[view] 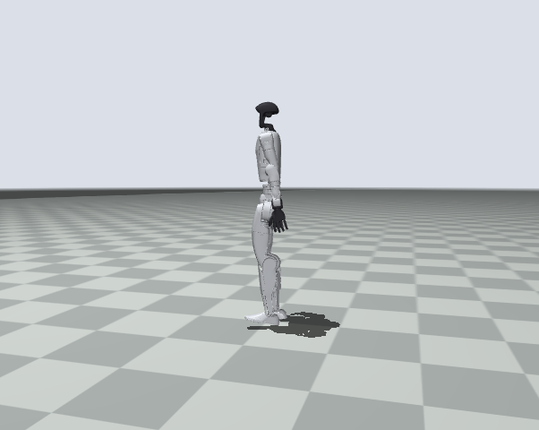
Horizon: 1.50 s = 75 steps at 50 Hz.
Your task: Upper body actions
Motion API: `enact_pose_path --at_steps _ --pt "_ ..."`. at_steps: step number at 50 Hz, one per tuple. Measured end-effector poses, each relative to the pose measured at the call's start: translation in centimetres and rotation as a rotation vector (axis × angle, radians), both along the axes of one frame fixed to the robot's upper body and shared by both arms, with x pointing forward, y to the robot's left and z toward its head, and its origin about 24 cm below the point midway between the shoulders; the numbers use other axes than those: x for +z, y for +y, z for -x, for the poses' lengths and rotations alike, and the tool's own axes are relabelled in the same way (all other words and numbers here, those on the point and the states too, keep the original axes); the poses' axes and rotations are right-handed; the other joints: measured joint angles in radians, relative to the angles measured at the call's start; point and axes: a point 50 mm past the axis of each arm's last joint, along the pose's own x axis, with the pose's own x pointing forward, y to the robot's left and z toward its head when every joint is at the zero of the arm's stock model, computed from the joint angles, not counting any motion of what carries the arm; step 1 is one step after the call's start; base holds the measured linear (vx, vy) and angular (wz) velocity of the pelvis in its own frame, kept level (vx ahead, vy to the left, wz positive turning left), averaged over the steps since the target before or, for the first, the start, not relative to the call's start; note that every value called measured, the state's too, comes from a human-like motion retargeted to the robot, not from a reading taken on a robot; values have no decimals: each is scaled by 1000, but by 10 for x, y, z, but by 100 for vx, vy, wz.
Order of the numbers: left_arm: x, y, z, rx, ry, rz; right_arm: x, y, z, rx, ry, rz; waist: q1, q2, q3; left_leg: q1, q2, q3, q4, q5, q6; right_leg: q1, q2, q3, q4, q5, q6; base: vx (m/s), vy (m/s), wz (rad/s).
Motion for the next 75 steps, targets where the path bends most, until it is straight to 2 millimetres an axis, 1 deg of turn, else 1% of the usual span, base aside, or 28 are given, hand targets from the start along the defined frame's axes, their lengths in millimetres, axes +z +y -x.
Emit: enact_pose_path --at_steps 3,8,11,15,20,22,25,28,31,33,35,37,38,40,42,45,47,49,52,55,56,58,62,66,70,71,74,75 --pt "0 4 -4 -46 1 17 -1 8 -17 10 -58 -37 13 -2 6 4 3 4 0 1 -1 0 -12 7 7 2 11 0 0 0" --pt "-1 7 -13 -46 -7 40 -2 15 -26 6 -73 -72 16 -6 19 5 1 -5 2 4 -2 12 -13 -4 3 -1 13 0 -1 8" --pt "-1 8 -14 -38 -13 45 -2 13 -21 21 -58 -48 15 -8 24 6 0 -11 3 6 -2 20 -14 -11 1 -3 14 0 0 0" --pt "0 9 -12 -26 9 54 0 1 1 39 8 37 14 -13 31 6 -4 -20 5 7 -2 30 -17 -22 -2 -6 16 1 -1 5" --pt "2 10 -6 37 95 42 2 -4 24 -68 120 46 -2 -23 24 -10 -7 -23 8 11 -4 27 -23 -33 -7 -8 18 -7 2 9" --pt "2 14 -12 104 130 -3 3 -3 19 -148 142 18 -14 -24 -9 -34 -5 -20 10 13 -5 11 -25 -40 -9 -9 19 -3 3 7" --pt "3 27 -38 180 96 -51 2 -2 -8 -213 73 -1 -22 -23 -59 -51 -4 -21 10 14 -6 -4 -26 -40 -9 -9 20 2 3 3" --pt "12 47 -129 211 -117 -62 9 9 -97 -254 -128 -92 -30 -23 -102 -50 -6 -23 10 15 -3 -7 -24 -39 -7 -8 18 -2 10 -2" --pt "41 61 -222 150 -347 -47 37 30 -190 -240 -315 -240 -36 -17 -130 -43 -6 -24 11 13 -1 -3 -20 -36 -5 -8 16 -4 11 -5" --pt "88 67 -304 83 -575 -42 84 52 -270 -188 -517 -383 -39 -14 -158 -39 -6 -24 12 12 -1 -1 -18 -33 -4 -7 14 6 6 -8" --pt "143 70 -365 36 -789 -63 140 65 -329 -135 -712 -491 -38 -14 -174 -41 -4 -23 14 10 -3 -6 -17 -30 -2 -8 14 7 1 -10" --pt "223 73 -423 -32 -1078 -135 220 78 -384 -56 -984 -593 -27 -4 -207 -55 2 -18 13 8 -5 -23 -13 -27 -2 -9 16 8 -1 -10" --pt "257 74 -439 -59 -1180 -171 253 80 -399 -29 -1086 -623 -23 -1 -217 -62 5 -17 13 6 -6 -31 -12 -25 -1 -10 16 8 0 -6" --pt "342 76 -465 -122 -1422 -274 338 77 -423 42 -1348 -673 -17 6 -249 -82 6 -16 12 3 -8 -52 -11 -23 -1 -13 19 8 1 1" --pt "399 77 -471 -155 -1579 -358 401 69 -429 81 -1534 -685 -11 11 -269 -99 7 -16 13 1 -11 -70 -11 -20 0 -16 21 10 0 3" --pt "499 85 -459 -196 -1830 -581 514 47 -415 153 -1884 -624 -7 15 -303 -120 11 -20 15 -4 -18 -86 -13 -18 -2 -21 26 15 -8 5" --pt "573 87 -434 -198 -2011 -750 599 30 -383 202 -2159 -505 3 12 -293 -131 13 -20 16 -6 -22 -97 -14 -15 -1 -24 29 -4 -9 0" --pt "636 84 -399 -153 -2213 -877 668 18 -338 228 -2412 -377 16 13 -275 -143 13 -17 15 -8 -25 -112 -15 -9 0 -26 31 -18 -2 -5" --pt "702 73 -341 41 -2575 -915 736 4 -262 189 -2767 -252 49 18 -249 -167 16 -16 17 -11 -30 -138 -18 -3 2 -28 35 -21 3 -4" --pt "737 61 -288 213 -2943 -806 767 -2 -202 91 -3053 -317 71 24 -250 -191 20 -12 16 -13 -33 -164 -21 2 1 -29 39 -13 3 1" --pt "745 59 -269 -269 3011 732 773 -2 -181 -61 3077 389 77 28 -254 -203 21 -13 16 -13 -35 -174 -22 3 1 -30 40 -11 6 9" --pt "753 57 -245 -309 2902 600 780 -3 -153 1 2914 498 87 34 -259 -216 23 -14 16 -14 -37 -187 -24 4 1 -32 43 -10 8 9" --pt "760 62 -235 -233 2920 624 785 -7 -132 39 2807 582 96 43 -265 -227 24 -18 18 -16 -40 -195 -24 3 2 -35 46 -5 6 4" --pt "757 62 -247 -241 2969 610 784 -11 -138 64 2835 581 99 47 -267 -223 21 -23 17 -17 -37 -191 -20 -1 2 -38 43 0 0 0" --pt "745 61 -271 -215 3025 689 777 -16 -160 76 2921 529 101 46 -278 -213 16 -27 15 -16 -32 -180 -16 -7 0 -38 40 3 1 3" --pt "739 61 -282 203 -3043 -732 774 -17 -172 76 2972 498 100 44 -282 -211 14 -28 14 -15 -31 -178 -16 -9 0 -38 39 6 2 5" --pt "718 63 -312 161 -2923 -774 759 -21 -205 68 3106 432 99 40 -295 -201 11 -29 13 -15 -28 -170 -15 -11 -1 -36 36 9 1 -1" --pt "710 64 -322 148 -2888 -776 753 -22 -215 -63 -3082 -409 98 39 -300 -197 10 -29 12 -14 -27 -167 -15 -11 -1 -35 35 12 3 -6"
